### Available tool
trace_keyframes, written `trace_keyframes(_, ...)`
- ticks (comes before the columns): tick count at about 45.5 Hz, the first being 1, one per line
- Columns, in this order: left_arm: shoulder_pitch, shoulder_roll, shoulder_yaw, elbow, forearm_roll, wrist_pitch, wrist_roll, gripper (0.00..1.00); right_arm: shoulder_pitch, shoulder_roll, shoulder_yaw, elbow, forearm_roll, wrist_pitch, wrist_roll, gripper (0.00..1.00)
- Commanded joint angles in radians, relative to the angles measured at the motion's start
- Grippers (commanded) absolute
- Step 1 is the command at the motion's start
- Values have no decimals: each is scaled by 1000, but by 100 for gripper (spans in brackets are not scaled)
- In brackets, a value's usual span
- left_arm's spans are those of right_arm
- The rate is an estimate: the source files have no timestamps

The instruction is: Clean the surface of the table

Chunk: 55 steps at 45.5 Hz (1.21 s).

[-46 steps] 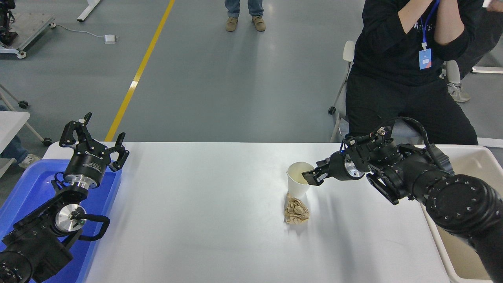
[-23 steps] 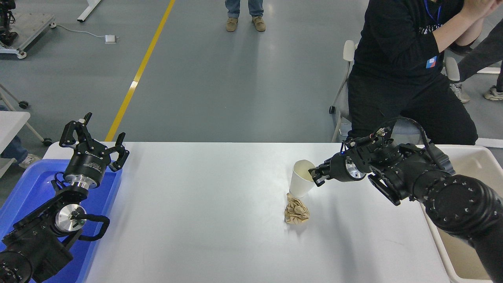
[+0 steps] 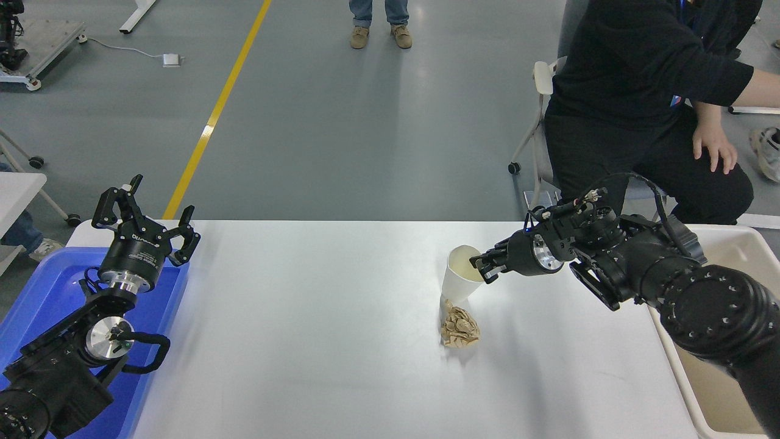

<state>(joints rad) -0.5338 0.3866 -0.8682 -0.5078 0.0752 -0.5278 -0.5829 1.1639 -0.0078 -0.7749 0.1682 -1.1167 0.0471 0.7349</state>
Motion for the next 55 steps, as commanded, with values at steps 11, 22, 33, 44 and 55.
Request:
trace_keyframes(11,0,0,0,0,0,0,0,100,148,-187,3,-23,141,22,138,0)
trace_keyframes(22,0,0,0,0,0,0,0,100,249,-319,5,-4,219,115,138,0)
trace_keyframes(33,0,0,0,0,0,0,0,100,343,-422,11,102,239,135,138,0)
trace_keyframes(44,0,0,0,0,0,0,0,100,248,-439,19,-12,251,137,138,0)
trace_keyframes(55,0,0,0,0,0,0,0,100,120,-534,23,-134,348,152,138,0)
